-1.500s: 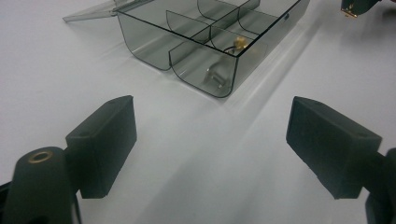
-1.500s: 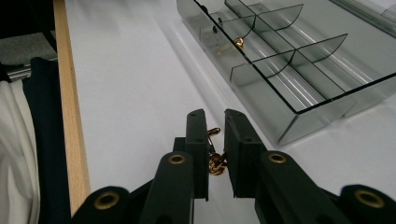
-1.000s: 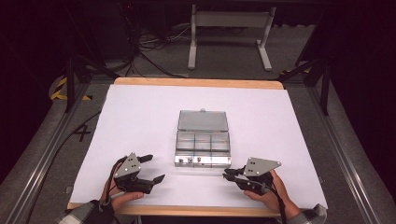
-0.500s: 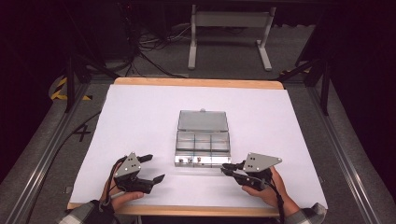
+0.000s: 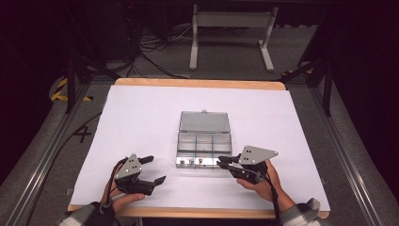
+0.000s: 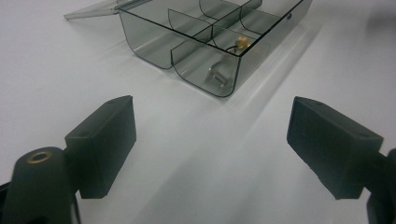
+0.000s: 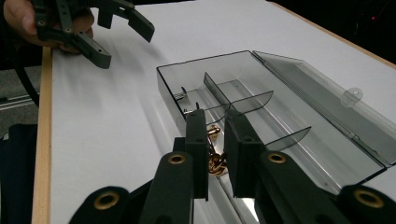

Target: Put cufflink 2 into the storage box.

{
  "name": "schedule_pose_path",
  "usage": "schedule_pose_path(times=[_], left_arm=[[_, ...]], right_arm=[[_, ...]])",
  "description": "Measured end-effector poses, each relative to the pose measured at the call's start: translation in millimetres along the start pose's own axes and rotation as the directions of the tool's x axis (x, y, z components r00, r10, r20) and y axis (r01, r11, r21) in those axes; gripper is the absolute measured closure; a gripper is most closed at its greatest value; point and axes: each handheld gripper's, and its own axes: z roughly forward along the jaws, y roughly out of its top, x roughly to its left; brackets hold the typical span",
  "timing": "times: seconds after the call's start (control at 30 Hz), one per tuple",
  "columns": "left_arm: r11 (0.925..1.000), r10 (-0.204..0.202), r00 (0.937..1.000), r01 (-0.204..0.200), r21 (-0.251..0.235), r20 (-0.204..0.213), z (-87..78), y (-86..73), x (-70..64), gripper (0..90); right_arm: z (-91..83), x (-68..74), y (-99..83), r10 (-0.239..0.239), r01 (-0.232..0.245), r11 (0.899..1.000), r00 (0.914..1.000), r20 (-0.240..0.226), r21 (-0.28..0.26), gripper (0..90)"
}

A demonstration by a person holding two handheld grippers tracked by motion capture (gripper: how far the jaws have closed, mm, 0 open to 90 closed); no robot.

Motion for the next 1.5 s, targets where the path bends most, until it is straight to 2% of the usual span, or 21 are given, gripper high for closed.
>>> schedule_pose_path(times=[0.2,0.73,1.5], left_arm=[[1.0000,-0.001,1.0000,0.001,-0.002,0.002,-0.1,-0.1,0.1,16.4],[1.0000,0.001,1.0000,0.000,-0.002,0.005,0.0,-0.1,-0.1,16.4],[1.0000,-0.003,0.9999,0.003,0.000,0.010,0.2,-0.2,-1.0,16.5]], right_arm=[[11.4,-4.1,6.6,0.017,-0.017,1.000,0.9999,0.001,-0.012,80.9],[43.9,-5.6,11.0,0.021,-0.022,0.999,0.9997,0.012,0.026,80.9],[64.2,-8.9,2.2,0.053,-0.056,0.994,0.9981,0.032,0.099,80.8]])
